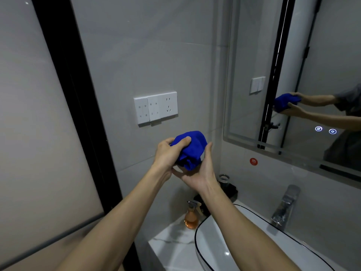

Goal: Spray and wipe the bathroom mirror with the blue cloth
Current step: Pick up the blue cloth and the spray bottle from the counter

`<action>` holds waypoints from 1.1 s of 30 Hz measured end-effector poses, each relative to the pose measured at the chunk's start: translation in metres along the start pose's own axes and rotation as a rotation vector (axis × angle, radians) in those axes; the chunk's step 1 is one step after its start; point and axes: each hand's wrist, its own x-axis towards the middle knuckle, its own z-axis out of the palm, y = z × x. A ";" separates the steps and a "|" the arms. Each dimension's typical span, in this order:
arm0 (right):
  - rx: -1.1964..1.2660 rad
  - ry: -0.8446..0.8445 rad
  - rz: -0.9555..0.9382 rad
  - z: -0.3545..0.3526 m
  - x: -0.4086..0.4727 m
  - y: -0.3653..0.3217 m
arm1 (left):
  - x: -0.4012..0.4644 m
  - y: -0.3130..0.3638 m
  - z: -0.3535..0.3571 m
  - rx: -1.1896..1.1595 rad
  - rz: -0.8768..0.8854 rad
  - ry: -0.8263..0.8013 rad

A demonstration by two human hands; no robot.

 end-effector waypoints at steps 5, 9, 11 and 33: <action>-0.124 0.119 -0.030 -0.004 0.002 -0.018 | -0.008 -0.021 -0.003 0.303 0.160 0.025; -0.429 0.324 -0.254 -0.010 0.005 -0.024 | -0.012 -0.037 -0.003 0.418 0.225 0.020; -0.565 0.385 -0.367 -0.012 0.004 -0.028 | -0.013 -0.046 -0.002 0.457 0.239 0.003; -0.941 0.504 -0.342 -0.137 0.055 -0.044 | 0.086 -0.233 -0.001 0.049 -0.264 -0.022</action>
